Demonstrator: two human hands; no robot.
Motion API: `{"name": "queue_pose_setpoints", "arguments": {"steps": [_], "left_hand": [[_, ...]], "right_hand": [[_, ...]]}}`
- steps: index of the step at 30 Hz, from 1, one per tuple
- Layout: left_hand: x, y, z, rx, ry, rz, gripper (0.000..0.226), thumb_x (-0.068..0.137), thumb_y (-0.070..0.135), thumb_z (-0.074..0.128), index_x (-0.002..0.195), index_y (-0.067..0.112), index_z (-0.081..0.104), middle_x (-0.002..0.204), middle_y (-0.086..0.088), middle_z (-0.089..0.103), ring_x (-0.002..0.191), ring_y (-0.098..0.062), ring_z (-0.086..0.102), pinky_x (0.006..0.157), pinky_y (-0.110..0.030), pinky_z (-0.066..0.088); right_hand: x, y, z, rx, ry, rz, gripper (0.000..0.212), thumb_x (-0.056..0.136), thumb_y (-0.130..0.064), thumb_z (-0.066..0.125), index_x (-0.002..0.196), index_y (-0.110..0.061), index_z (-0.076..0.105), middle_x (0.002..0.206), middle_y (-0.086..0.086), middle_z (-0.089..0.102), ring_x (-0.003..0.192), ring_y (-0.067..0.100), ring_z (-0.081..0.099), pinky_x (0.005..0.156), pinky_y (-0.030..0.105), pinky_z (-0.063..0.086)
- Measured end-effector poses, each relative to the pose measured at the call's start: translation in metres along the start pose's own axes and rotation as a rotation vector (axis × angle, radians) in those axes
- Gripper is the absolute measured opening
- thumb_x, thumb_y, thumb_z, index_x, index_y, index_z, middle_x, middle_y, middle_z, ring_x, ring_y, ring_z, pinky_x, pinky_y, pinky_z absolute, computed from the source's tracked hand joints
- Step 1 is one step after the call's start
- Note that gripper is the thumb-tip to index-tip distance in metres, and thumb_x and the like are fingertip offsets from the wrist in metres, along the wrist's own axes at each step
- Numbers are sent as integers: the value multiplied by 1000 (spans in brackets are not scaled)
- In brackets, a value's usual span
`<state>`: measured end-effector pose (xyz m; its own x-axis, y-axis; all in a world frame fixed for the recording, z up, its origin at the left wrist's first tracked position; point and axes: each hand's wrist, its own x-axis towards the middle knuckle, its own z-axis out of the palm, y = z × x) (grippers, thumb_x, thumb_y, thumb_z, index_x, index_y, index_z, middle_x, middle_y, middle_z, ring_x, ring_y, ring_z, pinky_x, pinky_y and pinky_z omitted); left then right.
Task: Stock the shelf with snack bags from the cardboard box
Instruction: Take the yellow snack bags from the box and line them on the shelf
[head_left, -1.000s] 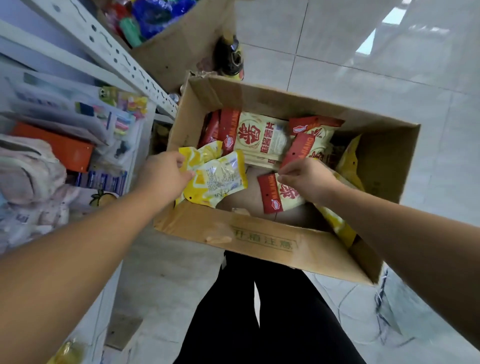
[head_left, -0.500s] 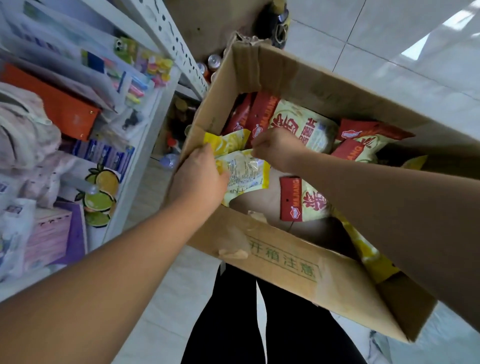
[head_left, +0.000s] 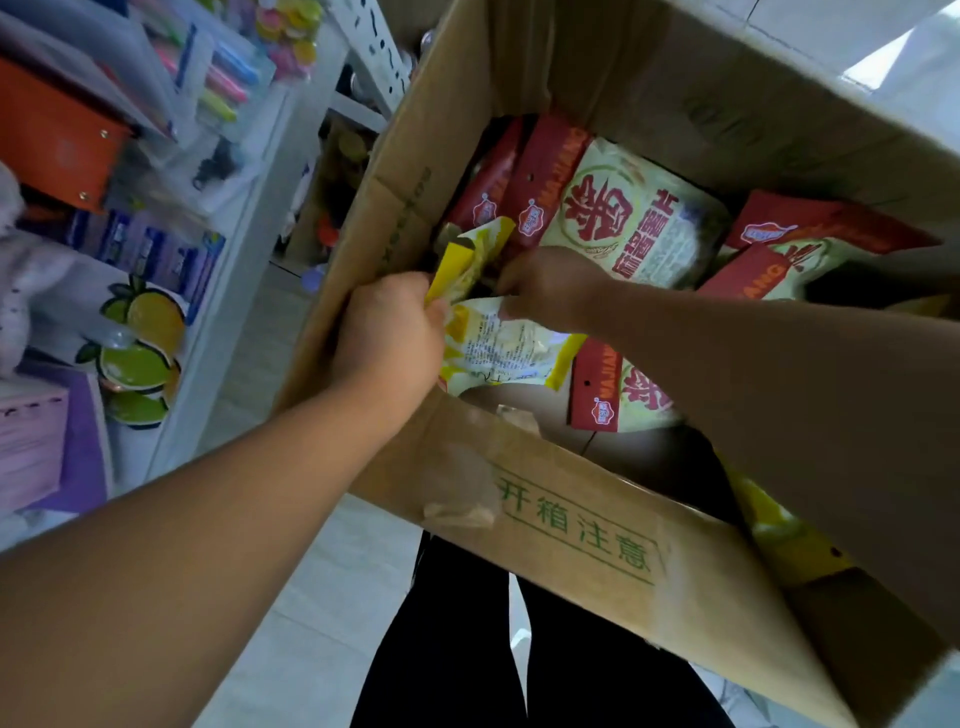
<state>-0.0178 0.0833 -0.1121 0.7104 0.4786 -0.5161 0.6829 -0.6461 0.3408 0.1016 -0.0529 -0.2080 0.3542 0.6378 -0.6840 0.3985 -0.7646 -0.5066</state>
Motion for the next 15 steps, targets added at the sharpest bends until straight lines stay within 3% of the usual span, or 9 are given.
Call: {"name": "queue_pose_setpoints", "arguments": {"steps": [3,7,9,15], "left_hand": [[-3,4,-2,-4,19,18,48,96,23,61,56,20,34,56,8,40,57,-22,42,55,-31,25],[-7,8,-12,13,14,46,50,97,25,60,55,17,34,54,3,40,51,-21,40,50,-33,22],[-10,11,-21,37,14,71,51,96,27,62,55,14,34,53,0,40,58,-30,44,55,-34,27],[-27,55,-78,97,-23,162,44,93,34,64,62,7,50,63,-13,54,70,-37,57,60,-41,45]], "right_hand": [[-15,9,7,97,-40,41,20,90,-28,71,105,-15,77,77,-7,63,70,11,56,71,25,38],[-44,23,10,232,7,87,8,94,-24,68,87,-20,71,80,-5,60,75,13,56,67,26,39],[-66,28,4,328,67,119,22,96,-23,64,75,-25,60,71,-6,55,64,11,50,58,27,36],[-151,21,-35,555,301,228,25,98,-24,61,75,-17,55,64,-3,52,54,12,46,53,26,39]]}}
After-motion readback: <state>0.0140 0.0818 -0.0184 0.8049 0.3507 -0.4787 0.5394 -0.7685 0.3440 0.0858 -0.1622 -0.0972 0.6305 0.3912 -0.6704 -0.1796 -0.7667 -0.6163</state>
